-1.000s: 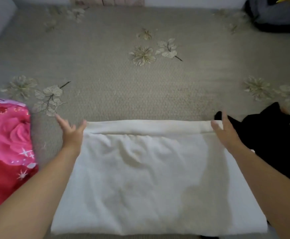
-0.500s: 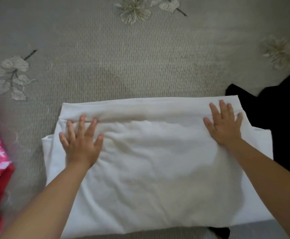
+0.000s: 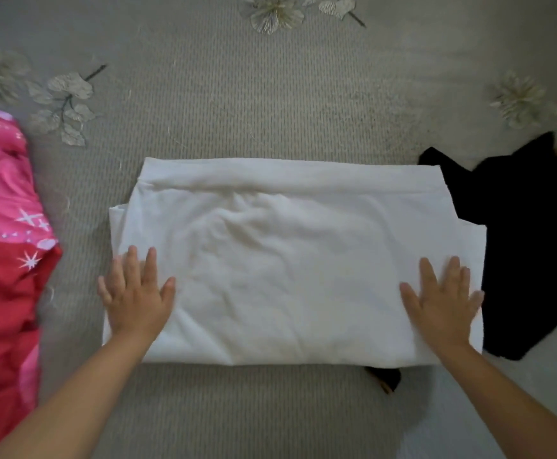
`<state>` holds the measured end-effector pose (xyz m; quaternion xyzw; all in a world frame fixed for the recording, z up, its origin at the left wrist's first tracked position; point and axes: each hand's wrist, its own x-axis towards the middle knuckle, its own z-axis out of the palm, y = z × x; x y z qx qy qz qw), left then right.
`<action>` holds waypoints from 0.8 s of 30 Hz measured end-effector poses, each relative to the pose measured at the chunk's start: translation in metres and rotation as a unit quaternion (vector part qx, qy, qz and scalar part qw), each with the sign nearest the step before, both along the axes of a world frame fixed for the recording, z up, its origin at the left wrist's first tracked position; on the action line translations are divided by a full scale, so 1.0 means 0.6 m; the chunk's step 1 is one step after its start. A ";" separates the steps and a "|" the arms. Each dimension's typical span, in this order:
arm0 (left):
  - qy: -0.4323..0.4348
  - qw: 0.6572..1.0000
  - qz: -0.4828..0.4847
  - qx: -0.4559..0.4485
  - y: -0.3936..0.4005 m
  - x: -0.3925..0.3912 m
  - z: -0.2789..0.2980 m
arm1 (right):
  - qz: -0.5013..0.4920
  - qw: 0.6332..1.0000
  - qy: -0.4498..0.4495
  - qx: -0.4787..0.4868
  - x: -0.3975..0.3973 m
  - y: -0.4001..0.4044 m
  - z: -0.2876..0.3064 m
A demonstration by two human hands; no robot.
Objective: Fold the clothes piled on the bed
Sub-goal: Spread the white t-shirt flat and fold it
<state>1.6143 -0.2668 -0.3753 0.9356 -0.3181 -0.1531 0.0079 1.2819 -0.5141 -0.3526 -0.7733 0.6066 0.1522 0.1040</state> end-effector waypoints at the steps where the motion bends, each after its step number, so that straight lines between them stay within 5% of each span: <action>1: -0.005 0.999 0.052 -0.012 0.013 -0.010 0.005 | -0.018 1.000 -0.003 0.004 -0.014 0.008 0.004; 6: 0.093 0.962 0.258 0.021 0.037 -0.047 0.033 | -0.190 0.974 -0.118 0.026 -0.047 0.037 0.013; 13: 0.115 0.977 0.180 0.000 0.050 -0.043 0.046 | -0.183 0.962 -0.199 0.041 -0.048 0.015 0.040; 24: 0.040 0.988 0.135 0.070 0.195 -0.056 0.135 | -0.056 0.985 -0.160 0.019 -0.010 0.090 0.176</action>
